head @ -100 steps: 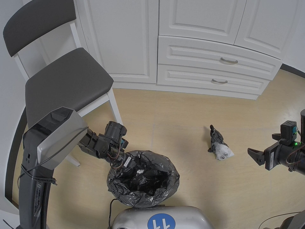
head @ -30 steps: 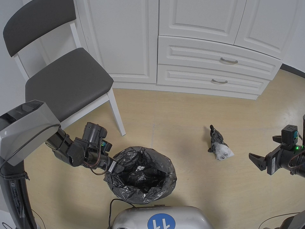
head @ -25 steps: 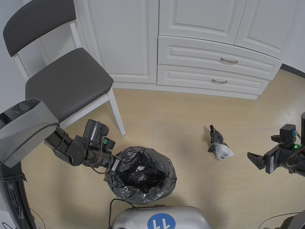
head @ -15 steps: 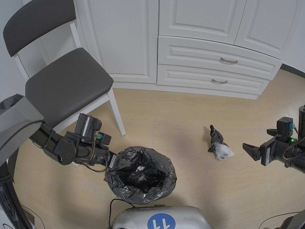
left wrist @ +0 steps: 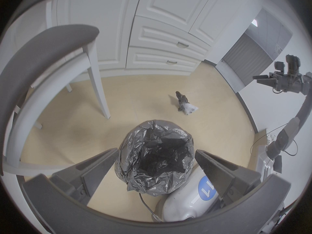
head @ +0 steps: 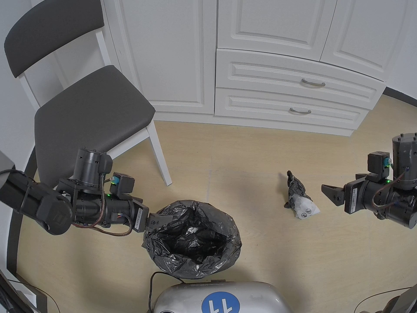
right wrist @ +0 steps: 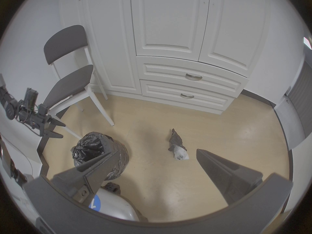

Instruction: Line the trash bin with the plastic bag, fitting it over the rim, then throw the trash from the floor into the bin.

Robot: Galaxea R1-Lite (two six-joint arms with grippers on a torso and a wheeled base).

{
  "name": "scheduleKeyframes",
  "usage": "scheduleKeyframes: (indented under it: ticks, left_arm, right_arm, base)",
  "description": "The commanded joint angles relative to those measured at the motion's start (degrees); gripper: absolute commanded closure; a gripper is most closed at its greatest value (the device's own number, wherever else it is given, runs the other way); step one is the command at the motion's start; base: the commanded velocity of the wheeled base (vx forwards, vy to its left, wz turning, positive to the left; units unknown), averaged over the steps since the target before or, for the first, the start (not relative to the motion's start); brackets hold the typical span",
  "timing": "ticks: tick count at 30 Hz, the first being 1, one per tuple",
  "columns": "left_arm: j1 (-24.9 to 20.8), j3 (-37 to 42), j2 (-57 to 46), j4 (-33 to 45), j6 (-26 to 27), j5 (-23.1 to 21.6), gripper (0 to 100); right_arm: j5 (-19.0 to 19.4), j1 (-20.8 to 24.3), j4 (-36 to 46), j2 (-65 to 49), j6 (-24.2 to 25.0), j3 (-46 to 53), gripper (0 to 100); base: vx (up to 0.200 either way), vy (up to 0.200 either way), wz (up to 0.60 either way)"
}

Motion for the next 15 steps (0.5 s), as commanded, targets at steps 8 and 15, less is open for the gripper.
scheduleKeyframes:
  ticks: [8,15]
  left_arm:
    - [-1.1,1.3,-8.8,-0.8,0.0,-0.1,0]
    - [-2.0,1.9,-13.1,-2.2,-0.1,0.0,0]
  right_arm:
    - [0.1,-1.1,3.4,10.1,-0.4,-15.2,0]
    - [0.4,-1.3,2.1,19.2,0.3,-19.5,0]
  base:
    - [0.000,0.000,0.00]
    - [0.000,0.000,0.00]
